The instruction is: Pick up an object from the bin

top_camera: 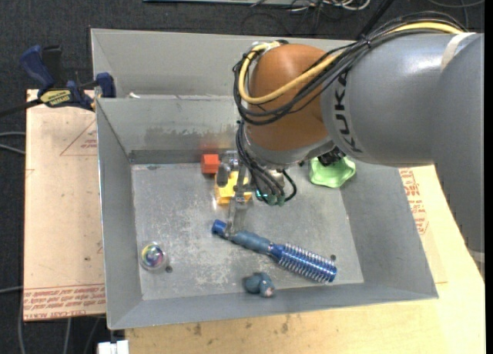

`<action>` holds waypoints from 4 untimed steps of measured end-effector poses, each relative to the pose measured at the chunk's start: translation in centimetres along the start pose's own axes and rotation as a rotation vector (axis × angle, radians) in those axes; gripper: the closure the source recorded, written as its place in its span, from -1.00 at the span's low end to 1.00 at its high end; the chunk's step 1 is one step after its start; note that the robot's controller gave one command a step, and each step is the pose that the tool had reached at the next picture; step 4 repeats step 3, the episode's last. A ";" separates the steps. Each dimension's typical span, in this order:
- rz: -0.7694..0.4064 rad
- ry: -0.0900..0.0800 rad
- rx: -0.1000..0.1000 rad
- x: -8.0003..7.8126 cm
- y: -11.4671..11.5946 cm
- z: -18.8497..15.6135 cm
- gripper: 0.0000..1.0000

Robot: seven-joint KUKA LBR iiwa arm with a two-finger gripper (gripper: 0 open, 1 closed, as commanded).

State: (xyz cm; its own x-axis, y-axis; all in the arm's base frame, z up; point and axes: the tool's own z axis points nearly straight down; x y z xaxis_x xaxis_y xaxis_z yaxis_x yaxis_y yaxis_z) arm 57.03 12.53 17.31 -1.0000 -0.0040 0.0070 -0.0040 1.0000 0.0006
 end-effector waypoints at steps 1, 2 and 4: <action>-0.186 -0.001 0.002 2.4 -7.5 10.7 -1.00; -0.189 -0.008 -0.001 2.2 -7.1 10.3 1.00; -0.260 -0.018 0.001 0.7 -6.2 -5.9 1.00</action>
Offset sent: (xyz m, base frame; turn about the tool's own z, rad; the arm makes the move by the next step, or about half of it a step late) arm -0.0231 -0.0723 -0.1031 -0.1911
